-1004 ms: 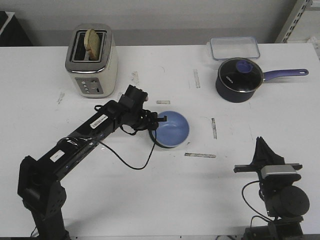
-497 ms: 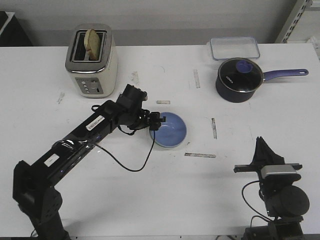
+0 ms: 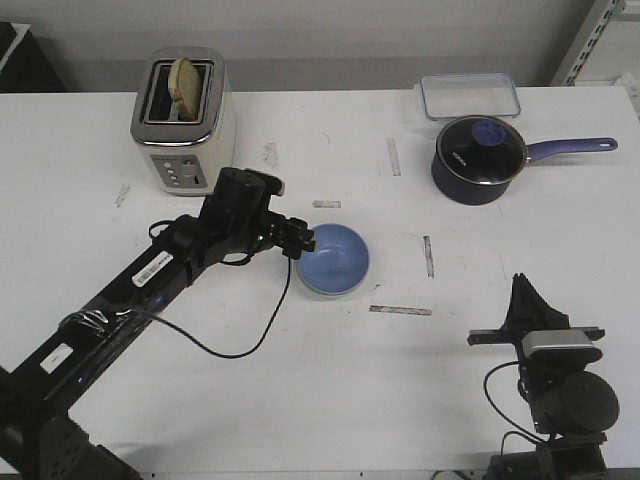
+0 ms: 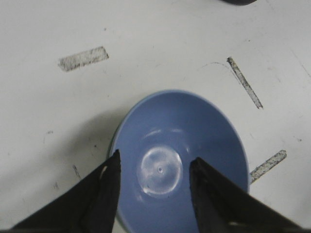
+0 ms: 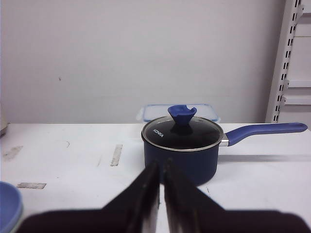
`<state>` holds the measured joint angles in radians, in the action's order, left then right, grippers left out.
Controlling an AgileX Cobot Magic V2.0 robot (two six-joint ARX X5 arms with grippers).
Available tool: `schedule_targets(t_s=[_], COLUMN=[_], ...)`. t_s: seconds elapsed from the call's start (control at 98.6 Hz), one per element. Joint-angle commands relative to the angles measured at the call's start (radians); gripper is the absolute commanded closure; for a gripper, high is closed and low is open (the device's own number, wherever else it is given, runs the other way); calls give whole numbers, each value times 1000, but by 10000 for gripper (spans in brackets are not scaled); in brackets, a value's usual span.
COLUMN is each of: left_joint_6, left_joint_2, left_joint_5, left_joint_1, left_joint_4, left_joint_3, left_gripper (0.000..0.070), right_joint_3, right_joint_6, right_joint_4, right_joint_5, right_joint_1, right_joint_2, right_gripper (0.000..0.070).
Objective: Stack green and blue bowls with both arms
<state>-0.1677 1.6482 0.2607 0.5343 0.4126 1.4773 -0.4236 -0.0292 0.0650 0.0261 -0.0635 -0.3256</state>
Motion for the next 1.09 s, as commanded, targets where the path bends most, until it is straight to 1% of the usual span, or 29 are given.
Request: schedule_targets(t_s=[0.0,0.203,0.284,0.324,0.436,0.497,0.608,0.76,0.872,0.933,1.085], left_joint_6=[95,184,219,237,255,253,253,246,175,144,149], left_joint_2=[-29,-182,-254,-293,-402,-464,-584,-750,-867,-932,-1085], left_joint_5=[0,-8,-58,-97,-203,-249,-298,-301,-304,-306,-307], left_joint_1=[-7,-43,-56,-63,-89,-107,-145,-214,-263,-287,-338], left_joint_4=[-98,-443,-570,-618,-714,-729,-726,-724,-707,-675,-555], left_joint_3=[-51,-324,-441,-497,-631,-689,-779,-896,-976,-1011,-1064], left_gripper=[413,417,435,477,643,700,700,700,700,700,699], right_joint_3=[-5,-5,-6,-5,-5,-5,-5,-5,-6,-5,-6], right_joint_6=[1,1,1,1,1,1,1,1,1,1,1], right_joint_4=[-13,-13,-13,-13,-13,-13,-13,-13,-13,-13,-13], right_joint_5=[0,0,0,0,0,0,0,0,0,0,0], right_joint_1=[0,0,0,0,0,0,0,0,0,0,0], right_joint_2=[-1,-1,-1,-1,-1,-1,-1,-1,-1,-1,-1], right_gripper=[693,693,693,694,693,693,694,693,693,693,694])
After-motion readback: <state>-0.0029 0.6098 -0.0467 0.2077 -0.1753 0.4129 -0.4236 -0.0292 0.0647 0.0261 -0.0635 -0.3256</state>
